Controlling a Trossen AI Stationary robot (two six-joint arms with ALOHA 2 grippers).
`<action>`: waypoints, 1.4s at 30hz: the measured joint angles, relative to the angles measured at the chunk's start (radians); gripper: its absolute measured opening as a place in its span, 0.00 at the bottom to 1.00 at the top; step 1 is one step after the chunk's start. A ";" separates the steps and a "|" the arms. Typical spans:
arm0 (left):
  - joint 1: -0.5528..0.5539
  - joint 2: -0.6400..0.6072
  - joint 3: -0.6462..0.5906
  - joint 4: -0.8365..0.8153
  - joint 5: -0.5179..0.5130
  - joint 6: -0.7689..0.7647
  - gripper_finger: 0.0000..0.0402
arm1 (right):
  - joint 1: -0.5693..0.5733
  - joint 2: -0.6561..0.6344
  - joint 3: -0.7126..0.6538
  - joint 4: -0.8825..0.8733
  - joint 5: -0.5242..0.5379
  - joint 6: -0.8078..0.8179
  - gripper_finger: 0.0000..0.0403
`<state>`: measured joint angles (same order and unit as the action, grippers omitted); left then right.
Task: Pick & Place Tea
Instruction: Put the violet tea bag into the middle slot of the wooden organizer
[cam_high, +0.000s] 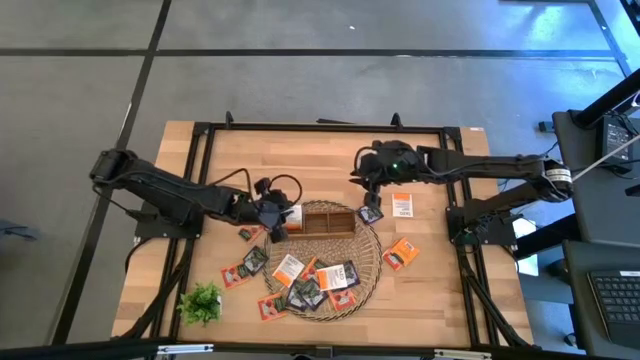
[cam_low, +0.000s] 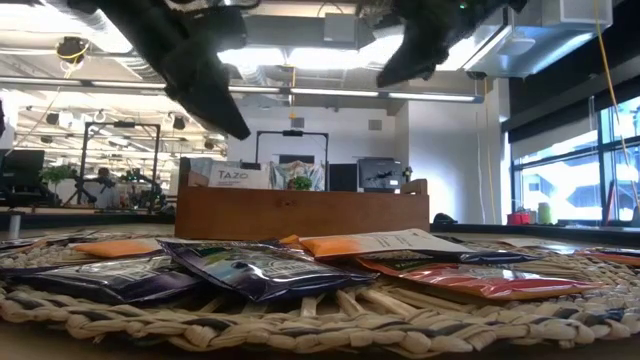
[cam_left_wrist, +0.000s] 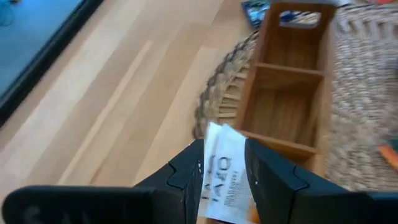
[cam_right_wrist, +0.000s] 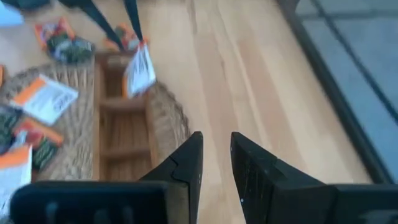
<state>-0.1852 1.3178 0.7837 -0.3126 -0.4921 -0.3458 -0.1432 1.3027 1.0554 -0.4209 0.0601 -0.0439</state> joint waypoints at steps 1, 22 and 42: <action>0.000 -0.004 0.000 0.000 0.008 0.000 0.28 | 0.000 -0.007 -0.005 -0.027 0.000 0.009 0.21; 0.362 0.103 0.167 0.200 0.465 0.348 0.28 | -0.062 -0.147 -0.411 0.087 -0.009 0.160 0.21; 0.379 0.278 0.220 0.213 0.460 0.370 0.28 | -0.055 -0.039 -0.668 0.501 -0.136 0.087 0.21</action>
<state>0.1936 1.5959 1.0042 -0.0994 -0.0319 0.0242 -0.1982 1.2642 0.3874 0.0797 -0.0757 0.0433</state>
